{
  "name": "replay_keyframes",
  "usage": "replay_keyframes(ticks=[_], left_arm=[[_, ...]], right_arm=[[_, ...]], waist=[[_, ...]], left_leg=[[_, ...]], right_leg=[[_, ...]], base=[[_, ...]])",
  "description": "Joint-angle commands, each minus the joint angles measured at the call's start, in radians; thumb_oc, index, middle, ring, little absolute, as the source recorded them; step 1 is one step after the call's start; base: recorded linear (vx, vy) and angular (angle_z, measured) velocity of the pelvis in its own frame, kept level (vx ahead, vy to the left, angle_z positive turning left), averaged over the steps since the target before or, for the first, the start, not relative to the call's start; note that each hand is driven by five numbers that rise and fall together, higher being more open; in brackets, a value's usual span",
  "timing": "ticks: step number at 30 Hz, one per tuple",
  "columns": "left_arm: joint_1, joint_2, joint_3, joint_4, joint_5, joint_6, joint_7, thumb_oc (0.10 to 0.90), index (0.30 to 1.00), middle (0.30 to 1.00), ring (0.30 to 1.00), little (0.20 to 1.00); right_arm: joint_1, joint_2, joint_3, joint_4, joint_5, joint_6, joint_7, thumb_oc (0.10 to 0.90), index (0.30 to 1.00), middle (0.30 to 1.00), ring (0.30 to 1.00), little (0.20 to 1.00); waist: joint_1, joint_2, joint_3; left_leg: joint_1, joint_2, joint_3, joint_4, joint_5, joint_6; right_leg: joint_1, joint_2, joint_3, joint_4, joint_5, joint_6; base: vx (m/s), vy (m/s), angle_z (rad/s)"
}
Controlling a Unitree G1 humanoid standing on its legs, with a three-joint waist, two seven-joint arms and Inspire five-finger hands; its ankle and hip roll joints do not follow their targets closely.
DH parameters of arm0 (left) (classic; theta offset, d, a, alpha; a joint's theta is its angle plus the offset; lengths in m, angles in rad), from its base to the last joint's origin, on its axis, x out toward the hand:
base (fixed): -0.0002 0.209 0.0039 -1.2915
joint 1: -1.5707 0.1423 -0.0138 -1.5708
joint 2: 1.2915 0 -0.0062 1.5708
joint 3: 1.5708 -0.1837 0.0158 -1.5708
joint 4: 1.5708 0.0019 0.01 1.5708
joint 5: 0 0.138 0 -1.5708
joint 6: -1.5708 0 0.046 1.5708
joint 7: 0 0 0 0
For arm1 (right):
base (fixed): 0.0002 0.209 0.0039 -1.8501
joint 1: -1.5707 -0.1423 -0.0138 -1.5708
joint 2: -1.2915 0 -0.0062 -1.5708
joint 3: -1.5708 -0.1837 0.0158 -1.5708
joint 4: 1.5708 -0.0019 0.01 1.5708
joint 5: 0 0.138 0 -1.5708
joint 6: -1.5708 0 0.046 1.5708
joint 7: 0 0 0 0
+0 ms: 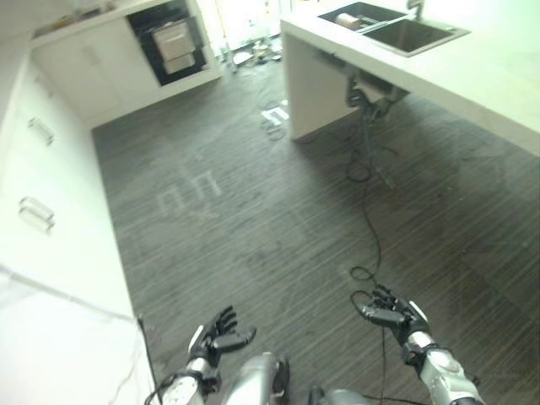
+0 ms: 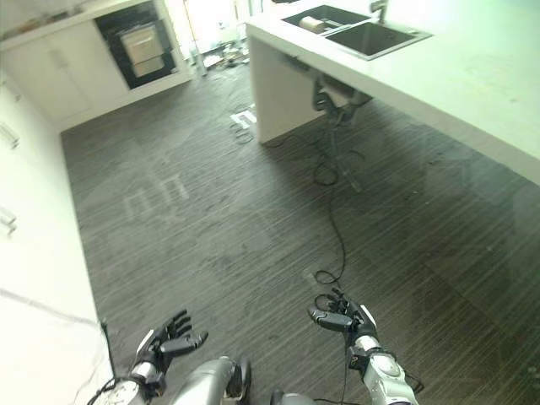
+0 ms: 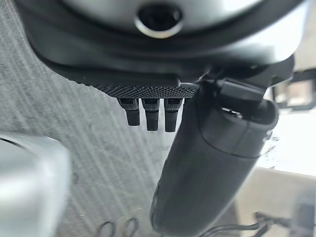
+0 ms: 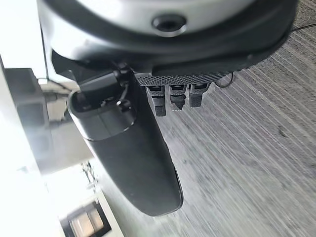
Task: Place the dishes in the dishwasher.
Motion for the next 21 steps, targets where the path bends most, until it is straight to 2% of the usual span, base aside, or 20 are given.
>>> replay_keyframes(ticks=[1,3,4,5,6,7,8,9,10,11,12,13,14,15,16,17,19,20,21], left_arm=[[-0.008,0.023,0.028,-0.111,0.015,-0.068,0.006,0.8,0.9,0.9,0.9,0.9],[-0.002,0.02,0.033,-0.111,0.018,-0.068,-0.003,0.8,0.9,0.9,0.9,0.9],[0.002,0.016,0.042,-0.095,0.015,-0.08,-0.011,0.8,0.9,0.9,0.9,0.9],[0.004,0.013,0.045,-0.084,0.012,-0.087,-0.006,0.8,0.9,0.9,0.9,0.9],[0.002,0.011,0.047,-0.067,0.021,-0.09,-0.002,0.8,0.9,0.9,0.9,0.9],[-0.007,0.014,0.053,-0.044,0.039,-0.093,-0.011,0.8,0.9,0.9,0.9,0.9],[-0.017,0.018,0.056,-0.026,0.052,-0.1,-0.025,0.8,0.9,0.9,0.9,0.9],[-0.027,0.026,0.049,-0.016,0.064,-0.103,-0.034,0.8,0.9,0.9,0.9,0.9],[-0.043,0.037,0.03,-0.009,0.079,-0.111,-0.038,0.8,0.9,0.9,0.9,0.9],[-0.059,0.046,0.011,-0.003,0.075,-0.114,-0.029,0.8,0.9,0.9,0.9,0.9],[-0.075,0.057,-0.003,-0.003,0.071,-0.106,-0.02,0.8,0.9,0.9,0.9,0.9],[-0.086,0.065,-0.009,-0.004,0.07,-0.096,-0.011,0.8,0.9,0.9,0.9,0.9],[-0.099,0.071,-0.015,0.002,0.068,-0.091,-0.003,0.8,0.9,0.9,0.9,0.9],[-0.118,0.074,-0.026,0.023,0.057,-0.098,0.007,0.8,0.9,0.9,0.9,0.9],[-0.129,0.075,-0.033,0.038,0.046,-0.109,0.005,0.8,0.9,0.9,0.9,0.9],[-0.144,0.079,-0.046,0.037,0.048,-0.107,-0.006,0.8,0.9,0.9,0.9,0.9],[-0.148,0.085,-0.046,0.031,0.053,-0.101,-0.008,0.8,0.9,0.9,0.9,0.9],[-0.153,0.088,-0.042,0.023,0.059,-0.089,0.0,0.8,0.9,0.9,0.9,0.9],[-0.155,0.088,-0.04,0.023,0.057,-0.084,0.007,0.8,0.9,0.9,0.9,0.9]], right_arm=[[0.026,-0.03,-0.034,-0.077,0.006,-0.048,-0.003,0.8,0.9,0.9,0.9,0.9],[0.034,-0.026,-0.039,-0.075,0.004,-0.05,-0.012,0.8,0.9,0.9,0.9,0.9],[0.031,-0.023,-0.034,-0.063,-0.002,-0.054,-0.023,0.8,0.9,0.9,0.9,0.9],[0.026,-0.022,-0.031,-0.05,-0.008,-0.054,-0.026,0.8,0.9,0.9,0.9,0.9],[0.023,-0.017,-0.036,-0.035,-0.011,-0.05,-0.037,0.8,0.9,0.9,0.9,0.9],[0.022,-0.009,-0.042,-0.015,-0.001,-0.046,-0.053,0.8,0.9,0.9,0.9,0.9],[0.02,-0.001,-0.045,0.008,0.025,-0.05,-0.067,0.8,0.9,0.9,0.9,0.9],[0.018,0.009,-0.049,0.024,0.048,-0.057,-0.076,0.8,0.9,0.9,0.9,0.9],[0.021,0.021,-0.061,0.032,0.047,-0.08,-0.077,0.8,0.9,0.9,0.9,0.9],[0.025,0.024,-0.071,0.029,0.033,-0.094,-0.073,0.8,0.9,0.9,0.9,0.9],[0.032,0.028,-0.077,0.024,0.02,-0.105,-0.077,0.8,0.9,0.9,0.9,0.9],[0.034,0.029,-0.074,0.021,0.018,-0.107,-0.082,0.8,0.9,0.9,0.9,0.9],[0.034,0.031,-0.069,0.027,0.027,-0.111,-0.082,0.8,0.9,0.9,0.9,0.9],[0.032,0.031,-0.061,0.042,0.038,-0.121,-0.073,0.8,0.9,0.9,0.9,0.9],[0.029,0.03,-0.058,0.053,0.037,-0.129,-0.065,0.8,0.9,0.9,0.9,0.9],[0.028,0.026,-0.067,0.068,0.034,-0.145,-0.064,0.8,0.9,0.9,0.9,0.9],[0.026,0.02,-0.071,0.073,0.049,-0.144,-0.061,0.8,0.9,0.9,0.9,0.9],[0.021,0.008,-0.081,0.084,0.062,-0.136,-0.043,0.8,0.9,0.9,0.9,0.9],[0.019,0.0,-0.086,0.092,0.059,-0.135,-0.026,0.8,0.9,0.9,0.9,0.9]], waist=[[0.079,0.002,0.024],[0.092,0.002,0.023],[0.086,0.008,0.009],[0.091,0.013,-0.002],[0.093,0.005,-0.006],[0.1,0.002,-0.021],[0.101,-0.004,-0.034],[0.092,-0.015,-0.041],[0.075,-0.011,-0.05],[0.06,0.003,-0.049],[0.044,0.018,-0.046],[0.035,0.031,-0.042],[0.029,0.029,-0.037],[0.013,0.037,-0.027],[-0.002,0.04,-0.019],[-0.046,0.032,-0.002],[-0.054,0.029,0.002],[-0.065,0.008,0.004],[-0.075,0.003,0.007]], left_leg=[[-0.081,0.088,-0.012,0.249,0.035,-0.059],[-0.107,0.102,0.013,0.249,0.051,-0.062],[-0.072,0.107,0.034,0.249,0.037,-0.054],[-0.06,0.102,0.008,0.249,0.026,-0.049],[-0.039,0.083,-0.007,0.249,0.013,-0.039],[-0.031,0.082,-0.001,0.249,0.001,-0.026],[-0.017,0.076,0.007,0.249,-0.018,-0.011],[0.012,0.054,0.009,0.249,-0.048,0.012],[0.048,0.029,-0.001,0.249,-0.08,0.045],[0.069,0.021,-0.011,0.249,-0.095,0.064],[0.094,0.008,-0.022,0.249,-0.116,0.089],[0.113,0.004,-0.032,0.249,-0.132,0.102],[0.128,-0.006,-0.034,0.249,-0.143,0.109],[0.157,-0.007,-0.038,0.249,-0.158,0.117],[0.181,-0.009,-0.046,0.249,-0.169,0.12],[0.233,-0.033,-0.09,0.249,-0.204,0.121],[0.24,-0.036,-0.1,0.249,-0.212,0.117],[0.263,-0.06,-0.114,0.249,-0.239,0.111],[0.284,-0.069,-0.13,0.249,-0.255,0.107]], right_leg=[[-0.051,-0.089,0.021,0.101,-0.093,0.136],[-0.017,-0.102,0.012,0.101,-0.113,0.144],[0.011,-0.114,0.0,0.101,-0.128,0.16],[0.026,-0.115,0.009,0.101,-0.125,0.165],[0.063,-0.127,0.013,0.101,-0.128,0.17],[0.088,-0.126,0.009,0.101,-0.115,0.172],[0.114,-0.136,-0.007,0.101,-0.076,0.183],[0.146,-0.154,-0.027,0.101,0.023,0.213],[0.147,-0.17,-0.035,0.161,0.179,0.256],[0.094,-0.169,-0.03,0.271,0.232,0.264],[0.035,-0.158,-0.024,0.432,0.301,0.279],[-0.027,-0.157,-0.024,0.544,0.327,0.28],[-0.072,-0.172,-0.019,0.615,0.316,0.272],[-0.132,-0.165,-0.034,0.647,0.286,0.25],[-0.173,-0.15,-0.048,0.64,0.254,0.235],[-0.257,-0.1,-0.073,0.449,0.186,0.212],[-0.266,-0.091,-0.085,0.371,0.182,0.206],[-0.295,-0.104,-0.119,0.171,0.209,0.211],[-0.316,-0.111,-0.13,0.101,0.222,0.214]], base=[[0.33,0.149,-0.59],[0.44,0.25,-0.67],[0.49,0.342,-0.43],[0.57,0.385,-0.3],[0.43,0.262,-0.28],[0.42,0.221,-0.44],[0.37,0.211,-0.49],[0.44,0.319,-0.4],[0.39,0.355,0.02],[0.35,0.395,0.41],[0.22,0.324,0.7],[0.19,0.286,0.66],[0.17,0.22,0.42],[0.18,0.144,0.23],[0.36,0.008,0.18],[0.33,-0.073,0.2],[0.25,-0.092,0.89],[0.26,-0.083,1.47],[0.33,-0.107,1.21]])
